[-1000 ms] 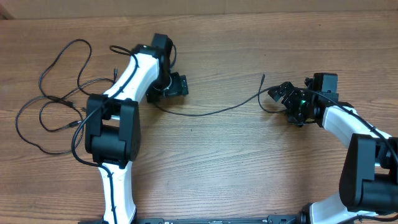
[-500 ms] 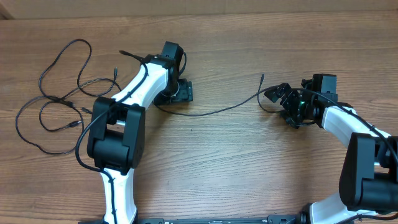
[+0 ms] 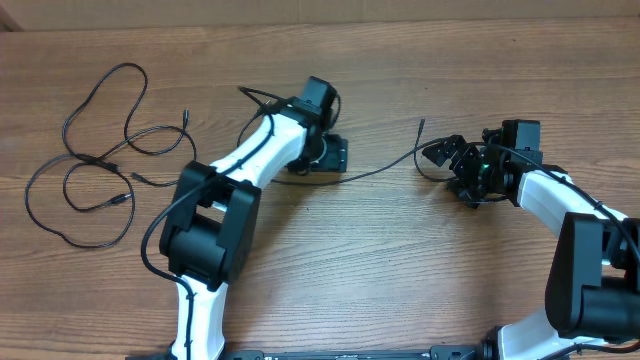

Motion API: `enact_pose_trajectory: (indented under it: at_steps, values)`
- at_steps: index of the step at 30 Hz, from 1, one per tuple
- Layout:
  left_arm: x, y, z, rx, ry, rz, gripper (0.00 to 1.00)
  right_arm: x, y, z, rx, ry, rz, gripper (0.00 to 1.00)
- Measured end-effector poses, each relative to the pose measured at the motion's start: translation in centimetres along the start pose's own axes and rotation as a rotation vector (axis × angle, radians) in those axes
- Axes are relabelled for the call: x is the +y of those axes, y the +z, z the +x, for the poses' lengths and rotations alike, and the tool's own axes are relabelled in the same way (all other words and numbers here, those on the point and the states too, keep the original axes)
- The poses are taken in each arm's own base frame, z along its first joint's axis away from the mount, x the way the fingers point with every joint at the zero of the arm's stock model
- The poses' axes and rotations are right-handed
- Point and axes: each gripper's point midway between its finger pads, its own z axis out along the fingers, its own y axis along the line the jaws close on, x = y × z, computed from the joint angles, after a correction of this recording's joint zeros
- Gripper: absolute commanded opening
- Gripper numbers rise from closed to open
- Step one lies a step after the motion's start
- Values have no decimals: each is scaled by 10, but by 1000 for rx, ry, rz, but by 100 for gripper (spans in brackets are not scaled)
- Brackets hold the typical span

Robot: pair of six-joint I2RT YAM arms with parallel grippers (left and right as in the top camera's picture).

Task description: Untangle cables

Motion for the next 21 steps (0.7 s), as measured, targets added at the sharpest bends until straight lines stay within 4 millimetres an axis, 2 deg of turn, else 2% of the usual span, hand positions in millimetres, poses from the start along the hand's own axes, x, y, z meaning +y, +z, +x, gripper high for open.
enact_pose_trajectory:
  at_steps: [5,7,10,15,21]
  values:
    - [-5,1,1,-8,20,-11,81,3,3,11,39,-1,-4,100]
    - [-5,1,1,-9,22,-12,82,6,5,16,55,-16,-5,82]
    - [-5,1,-1,-16,33,-10,84,6,12,31,97,-23,6,65]
    - [-1,2,-5,-35,43,-34,83,8,19,45,131,-39,18,61]
    - [2,2,-7,-46,46,-52,83,8,17,44,125,-39,21,60]
